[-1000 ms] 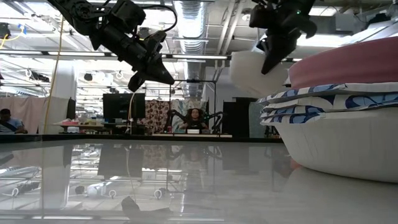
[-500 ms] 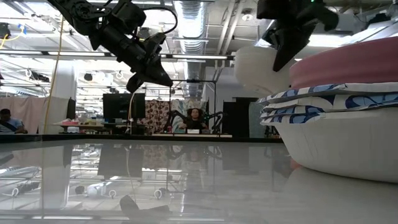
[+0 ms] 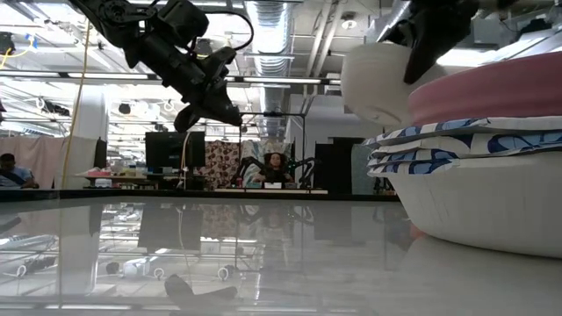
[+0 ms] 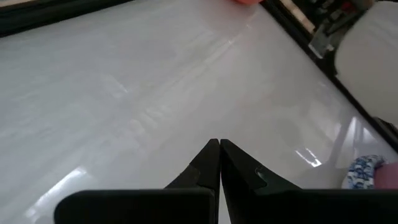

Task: Nest bowls inside each other
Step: Stack the white bowl on top of the pink bowl

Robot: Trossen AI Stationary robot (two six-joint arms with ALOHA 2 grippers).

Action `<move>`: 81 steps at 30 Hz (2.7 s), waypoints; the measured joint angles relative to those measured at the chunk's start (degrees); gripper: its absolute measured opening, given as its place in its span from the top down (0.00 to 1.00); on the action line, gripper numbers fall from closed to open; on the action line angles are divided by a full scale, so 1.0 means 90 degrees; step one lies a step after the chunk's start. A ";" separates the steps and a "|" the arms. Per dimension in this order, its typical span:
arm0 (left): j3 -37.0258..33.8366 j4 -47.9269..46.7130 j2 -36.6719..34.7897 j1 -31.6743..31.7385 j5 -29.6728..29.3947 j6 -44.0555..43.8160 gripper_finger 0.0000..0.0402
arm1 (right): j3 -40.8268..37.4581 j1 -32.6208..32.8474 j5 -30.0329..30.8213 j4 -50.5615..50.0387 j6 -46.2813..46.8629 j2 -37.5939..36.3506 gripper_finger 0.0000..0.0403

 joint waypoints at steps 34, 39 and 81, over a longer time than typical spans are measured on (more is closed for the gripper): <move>0.0000 -0.0056 0.0000 -0.0765 -0.0829 -0.0478 1.00 | 0.1142 0.2238 0.0397 -0.0181 0.1983 0.0466 0.98; 0.0000 -0.0054 0.0000 -0.0953 -0.1012 -0.0535 1.00 | 0.1646 0.2474 0.0369 -0.0748 0.1979 0.1087 0.98; 0.0000 -0.0005 0.0000 -0.1749 -0.1666 -0.0948 1.00 | 0.3249 0.3756 0.0699 -0.2303 0.3521 0.2710 0.98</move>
